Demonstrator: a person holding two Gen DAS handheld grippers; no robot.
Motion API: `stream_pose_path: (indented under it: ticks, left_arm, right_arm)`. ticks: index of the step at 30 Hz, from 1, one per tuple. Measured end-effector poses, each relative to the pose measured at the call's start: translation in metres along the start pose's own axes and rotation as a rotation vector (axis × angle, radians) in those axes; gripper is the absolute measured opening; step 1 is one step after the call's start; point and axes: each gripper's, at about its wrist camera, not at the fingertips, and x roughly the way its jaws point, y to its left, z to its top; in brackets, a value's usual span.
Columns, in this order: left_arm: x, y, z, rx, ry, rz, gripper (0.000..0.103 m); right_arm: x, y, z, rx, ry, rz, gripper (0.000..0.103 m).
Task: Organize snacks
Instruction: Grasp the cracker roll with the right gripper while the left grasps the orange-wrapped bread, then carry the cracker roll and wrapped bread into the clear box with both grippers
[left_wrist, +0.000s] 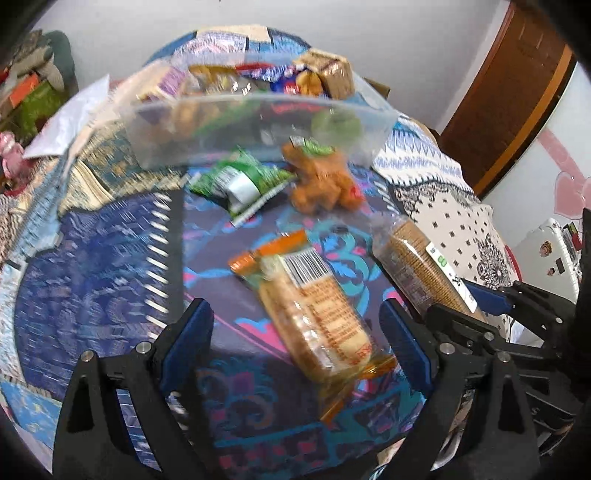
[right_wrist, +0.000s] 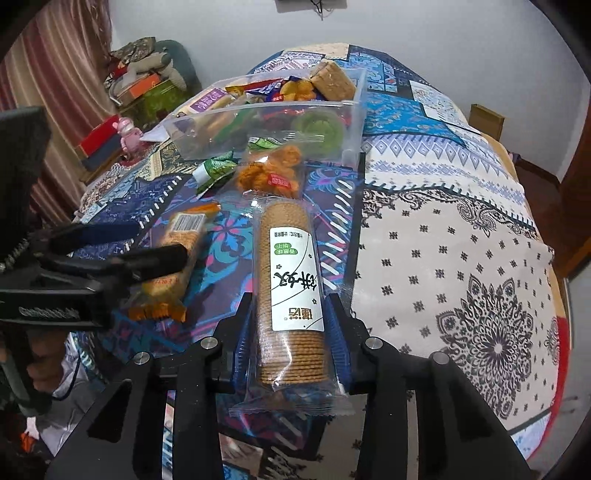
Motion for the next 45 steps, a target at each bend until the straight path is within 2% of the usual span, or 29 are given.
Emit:
stream_pose_path:
  ticks: [2, 5, 6, 10, 14, 23, 32, 41, 45]
  left_arm:
    - [0.003, -0.002, -0.004, -0.002, -0.008, 0.007, 0.085]
    - [0.001, -0.004, -0.005, 0.013, -0.031, 0.014, 0.066]
    - [0.000, -0.002, -0.005, 0.012, -0.038, 0.012, 0.056]
    - [-0.004, 0.014, -0.005, -0.003, -0.048, 0.004, 0.036]
    - [-0.014, 0.026, -0.006, -0.009, -0.075, 0.010, 0.035]
    - [-0.062, 0.030, 0.007, 0.013, -0.205, 0.010, 0.035]
    - [-0.080, 0.031, 0.050, 0.015, -0.285, -0.004, 0.035]
    - [-0.082, 0.041, 0.100, 0.017, -0.346, 0.055, 0.035]
    - [-0.071, 0.048, 0.121, 0.009, -0.351, 0.109, 0.035]
  right_arm:
    - [0.001, -0.002, 0.001, 0.013, 0.014, 0.011, 0.037]
    - [0.004, -0.004, 0.004, 0.023, 0.017, 0.023, 0.037]
    - [0.004, -0.003, 0.005, 0.022, 0.015, 0.022, 0.037]
    - [0.006, 0.003, 0.004, -0.007, 0.003, 0.002, 0.035]
    - [0.001, 0.006, 0.003, -0.021, -0.010, 0.013, 0.034]
    - [-0.026, 0.008, 0.018, -0.026, -0.087, 0.018, 0.034]
    - [-0.048, 0.008, 0.060, -0.021, -0.207, 0.011, 0.034]
    - [-0.039, 0.006, 0.115, -0.012, -0.293, 0.002, 0.034]
    - [-0.031, 0.006, 0.137, -0.003, -0.302, 0.006, 0.034]
